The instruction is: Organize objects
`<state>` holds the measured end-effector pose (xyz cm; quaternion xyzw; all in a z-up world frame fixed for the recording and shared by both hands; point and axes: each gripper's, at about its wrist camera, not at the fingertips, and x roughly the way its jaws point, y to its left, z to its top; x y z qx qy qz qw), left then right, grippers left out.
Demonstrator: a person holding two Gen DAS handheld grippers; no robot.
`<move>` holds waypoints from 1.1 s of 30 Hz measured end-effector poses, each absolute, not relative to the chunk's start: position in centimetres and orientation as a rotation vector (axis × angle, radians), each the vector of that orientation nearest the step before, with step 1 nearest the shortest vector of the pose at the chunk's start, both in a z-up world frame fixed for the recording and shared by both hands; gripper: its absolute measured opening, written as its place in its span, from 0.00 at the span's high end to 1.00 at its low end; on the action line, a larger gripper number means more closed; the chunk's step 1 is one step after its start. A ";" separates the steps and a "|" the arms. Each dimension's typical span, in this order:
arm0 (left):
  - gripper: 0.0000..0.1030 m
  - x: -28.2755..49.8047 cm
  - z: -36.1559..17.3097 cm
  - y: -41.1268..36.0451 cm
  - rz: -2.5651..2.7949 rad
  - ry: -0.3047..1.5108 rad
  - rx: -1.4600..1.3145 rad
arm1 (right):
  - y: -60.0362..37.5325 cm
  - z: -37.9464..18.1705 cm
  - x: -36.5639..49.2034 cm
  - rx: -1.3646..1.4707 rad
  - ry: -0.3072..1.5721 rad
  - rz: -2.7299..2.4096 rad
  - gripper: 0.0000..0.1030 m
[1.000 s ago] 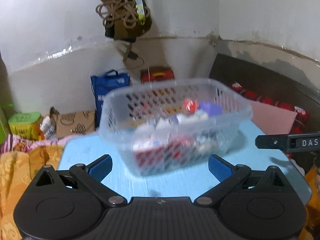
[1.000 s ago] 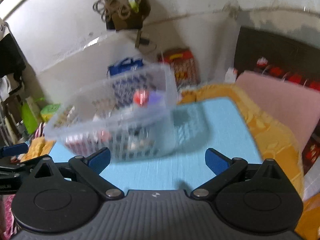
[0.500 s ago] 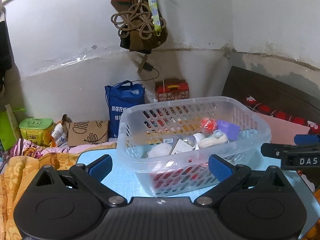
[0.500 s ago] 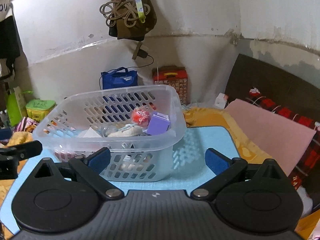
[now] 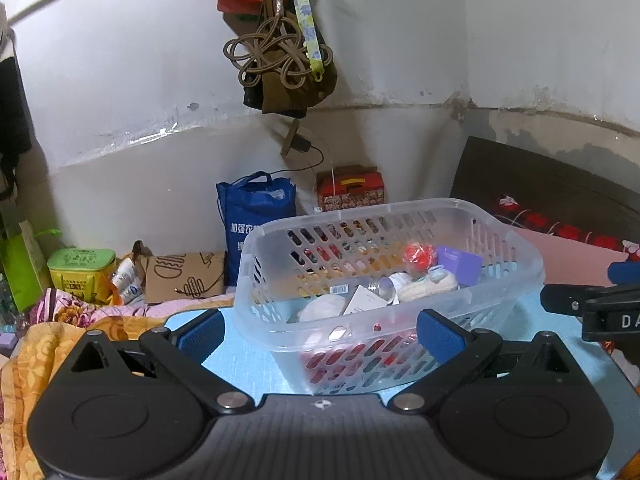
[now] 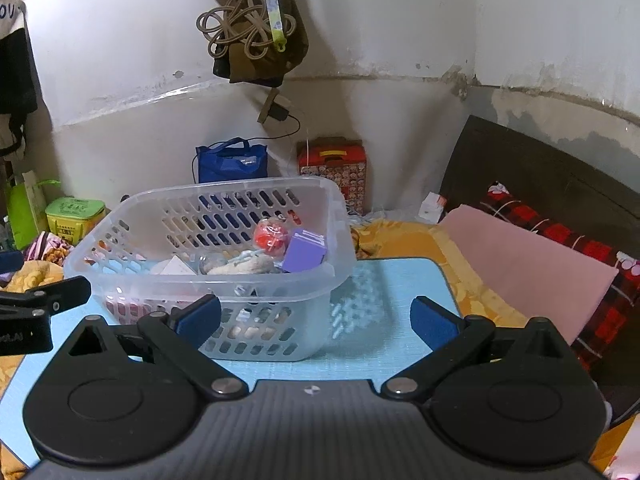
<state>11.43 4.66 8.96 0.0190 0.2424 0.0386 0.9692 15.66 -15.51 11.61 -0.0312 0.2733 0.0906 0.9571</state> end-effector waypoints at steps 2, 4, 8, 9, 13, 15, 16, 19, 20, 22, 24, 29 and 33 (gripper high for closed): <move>0.00 11.4 8.9 4.6 0.078 0.492 0.035 | -15.6 11.6 15.5 -0.067 0.551 0.183 0.00; 0.00 11.4 8.8 4.7 0.082 0.491 0.029 | -15.7 11.6 15.4 -0.070 0.548 0.187 0.00; 0.00 11.4 8.7 4.8 0.091 0.486 0.024 | -15.9 11.5 15.5 -0.072 0.550 0.195 0.00; 0.00 11.3 8.7 4.9 0.090 0.485 0.018 | -15.9 11.5 15.5 -0.076 0.551 0.193 0.00; 0.00 11.1 8.8 5.3 0.084 0.468 0.000 | -15.7 11.7 15.4 -0.088 0.534 0.195 0.00; 0.00 11.0 8.8 5.4 0.086 0.464 0.003 | -15.6 11.8 15.2 -0.083 0.519 0.205 0.00; 0.00 11.0 8.7 5.5 0.090 0.463 0.005 | -15.5 11.8 15.2 -0.083 0.517 0.209 0.00; 0.00 10.9 8.7 5.8 0.096 0.462 0.000 | -15.3 11.7 15.3 -0.091 0.519 0.209 0.00; 0.00 10.9 8.7 5.8 0.096 0.461 -0.002 | -15.2 11.6 15.3 -0.090 0.520 0.210 0.00; 0.00 10.7 8.6 6.0 0.100 0.456 -0.001 | -15.2 11.5 15.3 -0.076 0.520 0.217 0.00; 0.00 10.7 8.5 6.1 0.104 0.455 -0.001 | -15.3 11.6 15.4 -0.058 0.516 0.234 0.00; 0.00 10.6 8.6 6.5 0.098 0.448 -0.016 | -15.2 11.8 15.2 -0.052 0.501 0.236 0.00; 0.00 10.4 8.7 6.7 0.083 0.436 -0.033 | -14.7 11.9 14.9 -0.087 0.481 0.226 0.00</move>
